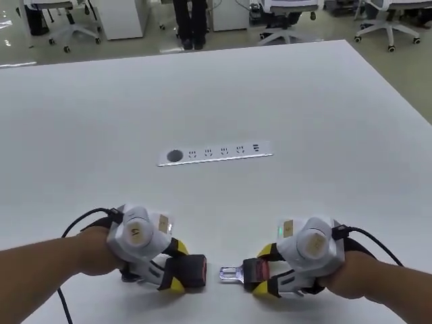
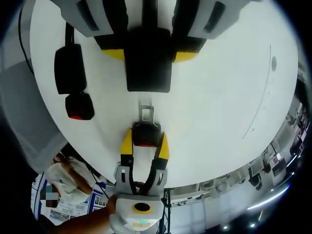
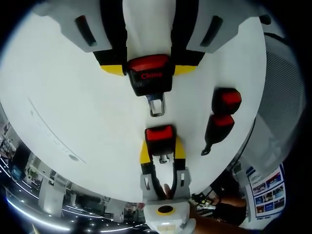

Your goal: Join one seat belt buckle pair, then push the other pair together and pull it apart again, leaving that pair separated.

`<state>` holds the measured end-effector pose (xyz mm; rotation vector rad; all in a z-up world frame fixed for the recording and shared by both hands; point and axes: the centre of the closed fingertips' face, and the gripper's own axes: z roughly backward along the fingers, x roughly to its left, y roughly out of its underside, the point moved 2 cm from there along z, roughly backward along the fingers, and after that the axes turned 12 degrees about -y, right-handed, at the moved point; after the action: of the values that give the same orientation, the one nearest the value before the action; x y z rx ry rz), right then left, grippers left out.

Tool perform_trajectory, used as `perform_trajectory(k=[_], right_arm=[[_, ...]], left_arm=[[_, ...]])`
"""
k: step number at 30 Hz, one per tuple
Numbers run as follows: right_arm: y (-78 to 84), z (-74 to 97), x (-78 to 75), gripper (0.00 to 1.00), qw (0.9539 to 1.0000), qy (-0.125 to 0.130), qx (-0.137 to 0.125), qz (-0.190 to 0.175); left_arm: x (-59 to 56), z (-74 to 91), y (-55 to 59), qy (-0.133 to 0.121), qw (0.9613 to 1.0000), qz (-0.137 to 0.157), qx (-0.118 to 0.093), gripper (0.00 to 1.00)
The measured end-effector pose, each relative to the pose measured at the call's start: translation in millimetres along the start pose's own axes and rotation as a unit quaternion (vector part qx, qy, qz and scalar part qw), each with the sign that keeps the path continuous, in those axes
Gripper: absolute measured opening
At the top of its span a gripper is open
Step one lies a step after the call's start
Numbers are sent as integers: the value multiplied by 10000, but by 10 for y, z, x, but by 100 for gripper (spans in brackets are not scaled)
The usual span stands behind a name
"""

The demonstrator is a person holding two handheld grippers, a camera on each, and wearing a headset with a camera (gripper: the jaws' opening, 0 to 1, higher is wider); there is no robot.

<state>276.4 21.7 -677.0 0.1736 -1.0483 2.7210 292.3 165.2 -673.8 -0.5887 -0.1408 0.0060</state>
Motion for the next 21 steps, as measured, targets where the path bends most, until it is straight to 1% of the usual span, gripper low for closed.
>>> perform_trajectory(k=[5, 8, 10, 12, 15, 16, 17, 21], right_arm=[[82, 136, 39, 33, 10000, 51, 7, -44], [155, 179, -29, 33, 9999, 91, 19, -100], [195, 214, -39, 33, 9998, 102, 46, -134], [227, 226, -28, 33, 9998, 123, 51, -165], [297, 246, -62, 33, 9997, 163, 38, -189], [316, 248, -32, 33, 9996, 174, 38, -198], [323, 246, -37, 33, 9996, 173, 43, -202], [385, 270, -54, 33, 9996, 208, 66, -167]], left_arm=[[-1, 2, 1, -3, 10000, 3, -6, 34], [-7, 8, -5, 2, 10000, 3, -15, 34], [-7, 11, -4, 4, 10000, 6, -19, 35], [-4, 11, 1, 10, 10000, 3, -23, 35], [0, 10, 8, 13, 10000, -9, -15, 35], [0, 10, 9, 13, 10000, -6, -20, 35], [-3, 11, 6, 14, 10000, -6, -20, 35], [-4, 11, 7, 30, 10000, -22, -2, 35]])
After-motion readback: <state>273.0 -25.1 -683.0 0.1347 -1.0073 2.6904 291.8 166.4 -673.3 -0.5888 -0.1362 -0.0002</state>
